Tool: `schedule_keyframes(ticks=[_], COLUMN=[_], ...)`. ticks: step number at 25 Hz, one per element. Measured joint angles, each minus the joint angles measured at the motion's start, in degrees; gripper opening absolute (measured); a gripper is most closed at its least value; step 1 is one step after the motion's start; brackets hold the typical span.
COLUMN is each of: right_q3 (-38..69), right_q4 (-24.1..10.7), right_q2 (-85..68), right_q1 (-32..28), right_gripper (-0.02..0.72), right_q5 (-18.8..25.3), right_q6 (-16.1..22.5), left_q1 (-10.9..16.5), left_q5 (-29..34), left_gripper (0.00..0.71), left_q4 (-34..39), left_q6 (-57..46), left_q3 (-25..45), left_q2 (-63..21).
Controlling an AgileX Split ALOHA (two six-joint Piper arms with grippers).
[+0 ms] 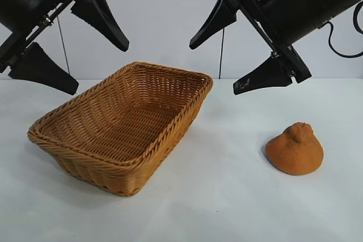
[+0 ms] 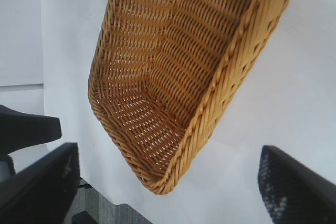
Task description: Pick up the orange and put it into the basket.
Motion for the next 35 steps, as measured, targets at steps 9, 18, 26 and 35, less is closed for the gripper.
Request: schedule_keyframes(ticks=[9, 18, 26, 35], right_q3=[0.0, 0.0, 0.0, 0.0], right_q4=[0.0, 0.0, 0.0, 0.0], right_q2=[0.0, 0.0, 0.0, 0.0], right_q1=[0.0, 0.0, 0.0, 0.0], right_gripper=[0.631, 0.631, 0.631, 0.631], right_q5=[0.0, 0.0, -0.1, -1.2], right_q6=[0.1, 0.2, 0.2, 0.2], left_q1=[0.0, 0.0, 0.0, 4.2], left_q5=[0.0, 0.0, -0.1, 0.3], left_gripper=[0.633, 0.633, 0.633, 0.633], left_q4=[0.0, 0.0, 0.0, 0.7], left_q6=[0.0, 0.0, 0.0, -1.7], left_q3=[0.0, 0.0, 0.0, 0.0], left_q2=[0.0, 0.0, 0.0, -2.9])
